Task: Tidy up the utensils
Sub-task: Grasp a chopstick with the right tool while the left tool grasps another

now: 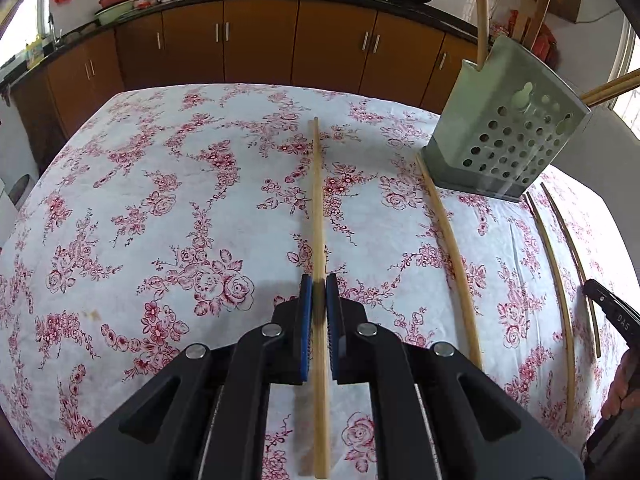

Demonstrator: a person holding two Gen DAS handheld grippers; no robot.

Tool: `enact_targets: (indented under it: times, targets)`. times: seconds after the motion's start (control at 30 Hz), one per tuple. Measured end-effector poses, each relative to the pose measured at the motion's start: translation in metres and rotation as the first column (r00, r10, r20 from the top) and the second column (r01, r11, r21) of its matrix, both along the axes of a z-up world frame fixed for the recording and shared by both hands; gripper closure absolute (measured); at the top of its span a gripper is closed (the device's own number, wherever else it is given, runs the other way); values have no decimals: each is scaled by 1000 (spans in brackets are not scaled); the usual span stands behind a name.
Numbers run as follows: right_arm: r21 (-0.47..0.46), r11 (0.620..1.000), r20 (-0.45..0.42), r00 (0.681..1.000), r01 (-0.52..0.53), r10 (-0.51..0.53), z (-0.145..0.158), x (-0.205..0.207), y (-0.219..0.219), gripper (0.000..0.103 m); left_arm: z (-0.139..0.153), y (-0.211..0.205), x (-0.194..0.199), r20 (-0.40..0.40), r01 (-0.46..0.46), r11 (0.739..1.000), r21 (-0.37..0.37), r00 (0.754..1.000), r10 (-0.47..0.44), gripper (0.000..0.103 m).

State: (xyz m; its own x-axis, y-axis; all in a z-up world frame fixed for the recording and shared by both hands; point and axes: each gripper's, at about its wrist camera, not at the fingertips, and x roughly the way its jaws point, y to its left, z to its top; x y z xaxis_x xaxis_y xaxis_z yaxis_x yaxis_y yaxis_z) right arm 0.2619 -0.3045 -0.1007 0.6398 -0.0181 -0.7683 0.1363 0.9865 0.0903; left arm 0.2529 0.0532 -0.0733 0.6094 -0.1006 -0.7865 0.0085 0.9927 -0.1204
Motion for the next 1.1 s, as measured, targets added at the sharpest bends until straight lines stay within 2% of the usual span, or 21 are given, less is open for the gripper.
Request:
enact_targets:
  times: [0.27,0.53,1.1]
  targets:
    - [-7,1000,0,1000,-26,26,-1,-6,0,94,-4,-9,-11,35,43,997,57,998,-45,93]
    - [-13,1000,3,1000,-28,28,-1,-7,0,94,-2,-7,-7,35,38,999,29,999,-39,91]
    - [-25,999,0,1000,-28,28,-1,-17,6,94,-2,-10,-19,35,35,998,45,999,-37,91]
